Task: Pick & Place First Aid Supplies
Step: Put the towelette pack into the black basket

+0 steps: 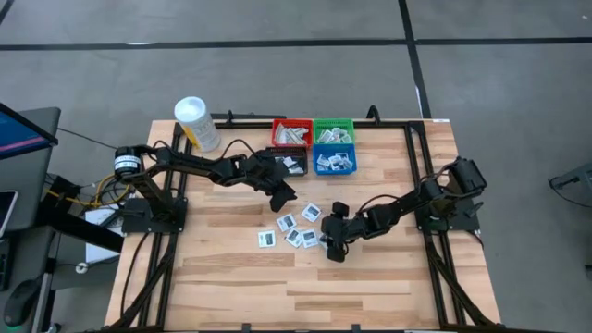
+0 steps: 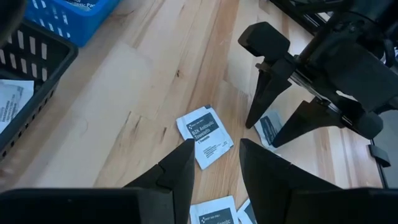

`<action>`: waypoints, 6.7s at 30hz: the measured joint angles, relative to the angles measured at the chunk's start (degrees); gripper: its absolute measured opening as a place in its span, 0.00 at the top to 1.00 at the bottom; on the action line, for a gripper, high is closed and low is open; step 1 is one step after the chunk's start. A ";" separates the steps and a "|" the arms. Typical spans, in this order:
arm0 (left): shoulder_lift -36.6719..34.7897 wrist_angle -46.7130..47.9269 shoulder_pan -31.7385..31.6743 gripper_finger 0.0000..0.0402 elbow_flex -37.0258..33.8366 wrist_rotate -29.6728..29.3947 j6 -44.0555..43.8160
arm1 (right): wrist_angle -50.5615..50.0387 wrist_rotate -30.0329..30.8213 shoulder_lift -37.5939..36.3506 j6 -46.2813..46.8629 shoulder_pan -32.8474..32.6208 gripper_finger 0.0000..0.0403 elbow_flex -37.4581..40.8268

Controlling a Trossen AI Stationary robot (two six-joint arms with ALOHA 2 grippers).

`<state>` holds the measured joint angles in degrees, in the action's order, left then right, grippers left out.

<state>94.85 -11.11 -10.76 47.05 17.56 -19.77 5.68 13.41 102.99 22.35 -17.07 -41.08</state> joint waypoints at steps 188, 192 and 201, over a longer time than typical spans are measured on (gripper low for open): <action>-14.13 7.50 -4.79 0.80 -5.26 -4.03 6.05 | -12.80 4.45 3.96 5.14 6.28 0.60 -15.41; -16.46 5.97 -3.25 0.80 -8.30 -4.28 6.02 | -14.94 6.32 3.86 4.24 6.24 0.61 -15.43; -18.03 0.14 -2.25 0.81 -15.13 -4.44 2.13 | -14.95 6.08 5.93 -0.21 7.57 0.61 -15.63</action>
<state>76.82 -10.98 -13.02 31.91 13.13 -17.64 -9.27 19.49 108.92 22.14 -9.50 -56.71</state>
